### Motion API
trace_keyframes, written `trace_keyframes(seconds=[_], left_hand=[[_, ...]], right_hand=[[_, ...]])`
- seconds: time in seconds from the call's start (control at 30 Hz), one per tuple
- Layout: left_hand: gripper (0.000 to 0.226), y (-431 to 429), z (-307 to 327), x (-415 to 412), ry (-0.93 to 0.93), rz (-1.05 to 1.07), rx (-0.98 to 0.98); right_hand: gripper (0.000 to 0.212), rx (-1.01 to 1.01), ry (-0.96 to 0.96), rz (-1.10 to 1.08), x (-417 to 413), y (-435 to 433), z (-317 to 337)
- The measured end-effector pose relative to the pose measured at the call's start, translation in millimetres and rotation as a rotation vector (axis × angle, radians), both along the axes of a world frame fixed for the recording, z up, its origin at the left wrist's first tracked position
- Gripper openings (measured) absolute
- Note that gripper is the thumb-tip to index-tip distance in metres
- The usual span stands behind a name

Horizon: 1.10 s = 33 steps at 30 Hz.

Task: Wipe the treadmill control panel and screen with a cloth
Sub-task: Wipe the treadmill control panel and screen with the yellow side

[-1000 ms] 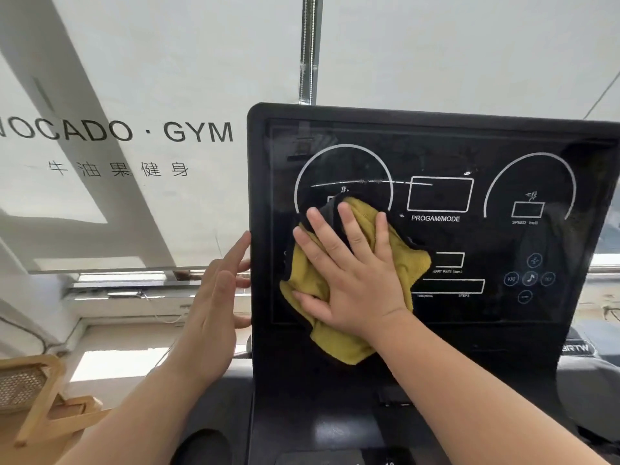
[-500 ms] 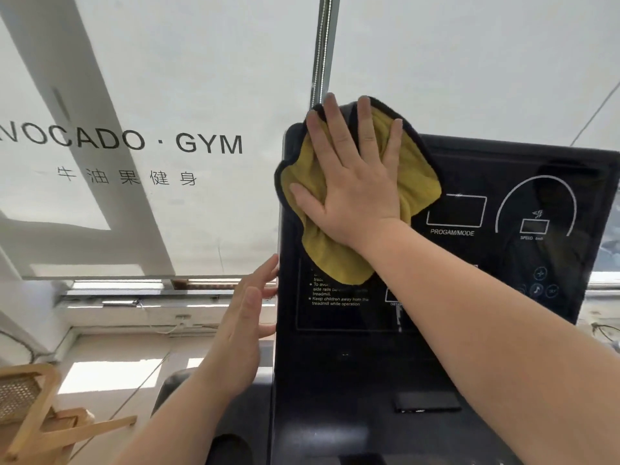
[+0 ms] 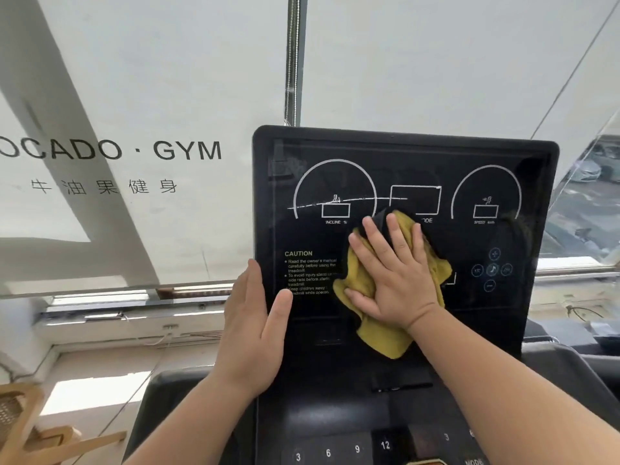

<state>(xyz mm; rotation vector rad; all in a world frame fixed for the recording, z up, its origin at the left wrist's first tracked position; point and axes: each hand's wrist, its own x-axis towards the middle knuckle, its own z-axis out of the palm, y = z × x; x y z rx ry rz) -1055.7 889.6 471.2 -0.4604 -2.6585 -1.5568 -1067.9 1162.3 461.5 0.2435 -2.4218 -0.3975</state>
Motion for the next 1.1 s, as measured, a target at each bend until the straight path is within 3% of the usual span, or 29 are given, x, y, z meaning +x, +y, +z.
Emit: trace_keyframes(seconds=[0.17, 0.27, 0.47, 0.6, 0.7, 0.83, 1.1], left_hand=[[0.089, -6.1, 7.6, -2.2, -0.019, -0.041, -0.083], [0.101, -6.1, 4.8, -4.3, 0.007, -0.028, -0.156], [0.111, 4.4, -5.8, -3.4, 0.045, 0.069, -0.185], [0.101, 25.3, -9.1, 4.4, 0.07, 0.266, -0.175], [0.085, 50.1, -9.3, 16.9, 0.216, 0.418, -0.217], [0.077, 80.3, -18.4, 34.2, 0.382, 0.34, -0.408], [0.073, 115.8, -37.5, 52.6, 0.355, 0.194, -0.721]], right_hand=[[0.093, -0.343, 0.044, -0.286, -24.1, 28.5, 59.9], [0.096, -0.466, 0.088, -0.339, -49.0, 1.1, 91.6], [0.095, -0.193, 0.009, -0.103, -47.3, -46.3, 66.3], [0.092, -0.057, -0.046, 0.057, -24.1, -49.8, 21.0], [0.089, 0.021, -0.086, 0.146, -9.3, -29.5, -3.8], [0.087, 0.116, -0.093, 0.222, 10.4, 20.1, -18.2], [0.088, 0.225, -0.051, 0.234, 8.1, 128.1, 27.6]])
